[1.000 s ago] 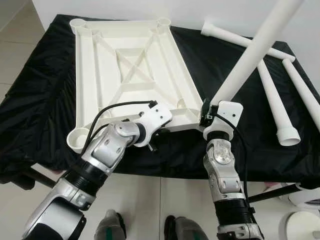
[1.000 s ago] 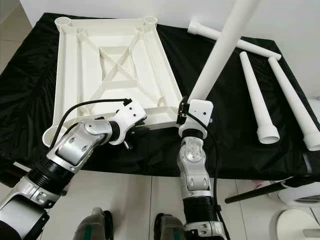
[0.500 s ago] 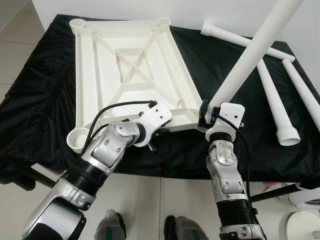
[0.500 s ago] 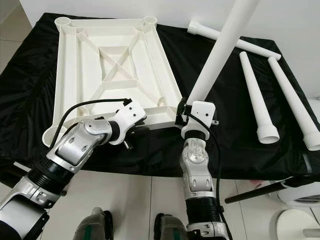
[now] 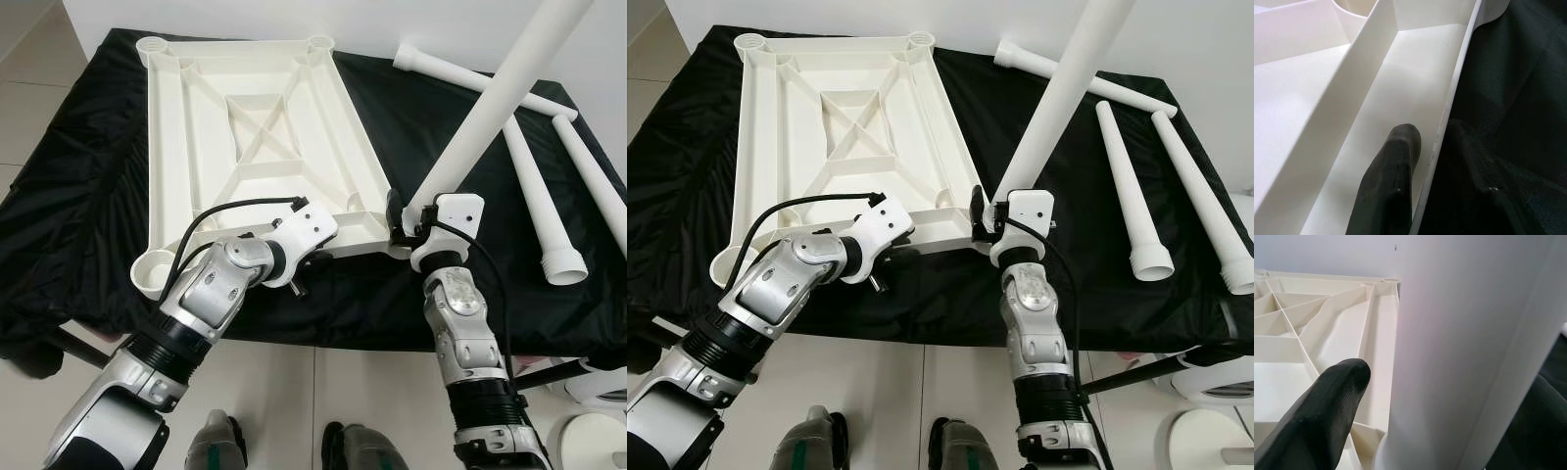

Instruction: Building children table

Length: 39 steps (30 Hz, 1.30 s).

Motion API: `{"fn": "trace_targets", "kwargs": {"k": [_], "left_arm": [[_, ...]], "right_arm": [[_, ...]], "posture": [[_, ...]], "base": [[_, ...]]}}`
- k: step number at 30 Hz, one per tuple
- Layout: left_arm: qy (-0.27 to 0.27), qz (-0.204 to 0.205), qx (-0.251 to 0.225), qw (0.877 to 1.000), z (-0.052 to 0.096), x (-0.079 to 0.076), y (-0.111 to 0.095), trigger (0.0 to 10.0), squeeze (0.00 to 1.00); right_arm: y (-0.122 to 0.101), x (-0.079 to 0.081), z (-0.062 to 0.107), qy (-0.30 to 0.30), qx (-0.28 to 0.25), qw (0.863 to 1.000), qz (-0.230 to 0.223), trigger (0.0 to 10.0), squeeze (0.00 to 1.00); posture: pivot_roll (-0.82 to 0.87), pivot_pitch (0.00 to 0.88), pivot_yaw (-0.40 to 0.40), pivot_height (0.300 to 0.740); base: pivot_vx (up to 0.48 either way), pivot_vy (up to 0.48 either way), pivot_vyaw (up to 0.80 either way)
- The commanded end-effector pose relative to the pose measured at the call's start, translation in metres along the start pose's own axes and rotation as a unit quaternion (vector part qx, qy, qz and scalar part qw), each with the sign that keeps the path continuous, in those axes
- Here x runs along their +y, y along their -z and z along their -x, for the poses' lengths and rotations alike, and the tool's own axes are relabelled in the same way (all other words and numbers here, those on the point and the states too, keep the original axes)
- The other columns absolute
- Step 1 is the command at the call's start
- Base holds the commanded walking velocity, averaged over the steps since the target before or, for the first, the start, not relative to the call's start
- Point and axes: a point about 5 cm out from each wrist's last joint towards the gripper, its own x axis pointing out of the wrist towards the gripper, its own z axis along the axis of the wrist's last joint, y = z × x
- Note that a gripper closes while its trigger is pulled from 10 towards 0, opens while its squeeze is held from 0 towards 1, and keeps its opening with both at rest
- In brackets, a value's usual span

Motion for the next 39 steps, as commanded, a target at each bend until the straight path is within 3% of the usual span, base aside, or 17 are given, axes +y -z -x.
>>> {"fn": "trace_targets", "kwargs": {"k": [1, 9, 12, 19, 26, 39], "left_arm": [[0.009, -0.025, -0.017, 1.0, 0.0, -0.003, -0.011, 10.0, 0.0], [0.01, -0.025, -0.016, 0.999, 0.0, -0.003, -0.011, 10.0, 0.0], [0.008, -0.025, -0.015, 1.0, 0.001, -0.001, -0.011, 10.0, 0.0], [0.007, -0.026, -0.015, 1.0, 0.001, 0.0, -0.011, 10.0, 0.0], [0.007, -0.026, -0.014, 1.0, 0.002, 0.0, -0.011, 10.0, 0.0], [0.006, -0.025, -0.014, 1.0, 0.002, 0.002, -0.011, 10.0, 0.0]], "right_arm": [[0.002, 0.0, 0.0, -0.017, 0.004, 1.0, -0.005, 10.0, 0.0], [0.0, -0.012, 0.002, -0.077, 0.003, 0.997, 0.001, 10.0, 0.0], [-0.004, -0.031, 0.003, -0.132, 0.008, 0.991, 0.006, 10.0, 0.0], [-0.006, -0.045, 0.001, -0.167, 0.017, 0.986, 0.01, 10.0, 0.0], [-0.003, -0.048, 0.002, -0.203, 0.034, 0.979, -0.009, 10.0, 0.0], [0.007, -0.052, -0.002, -0.244, 0.055, 0.968, 0.003, 10.0, 0.0]], "posture": [[0.02, 0.092, -0.04, 0.74], [0.01, 0.099, -0.038, 0.74], [0.01, 0.106, -0.036, 0.74], [0.01, 0.108, -0.036, 0.74], [0.01, 0.113, -0.034, 0.74], [0.01, 0.119, -0.033, 0.74]], "base": [[0.0, 0.0, 0.0], [0.0, 0.0, 0.0], [0.0, 0.0, 0.0], [0.0, 0.0, 0.0], [0.0, 0.0, 0.0], [0.0, 0.0, 0.0]]}}
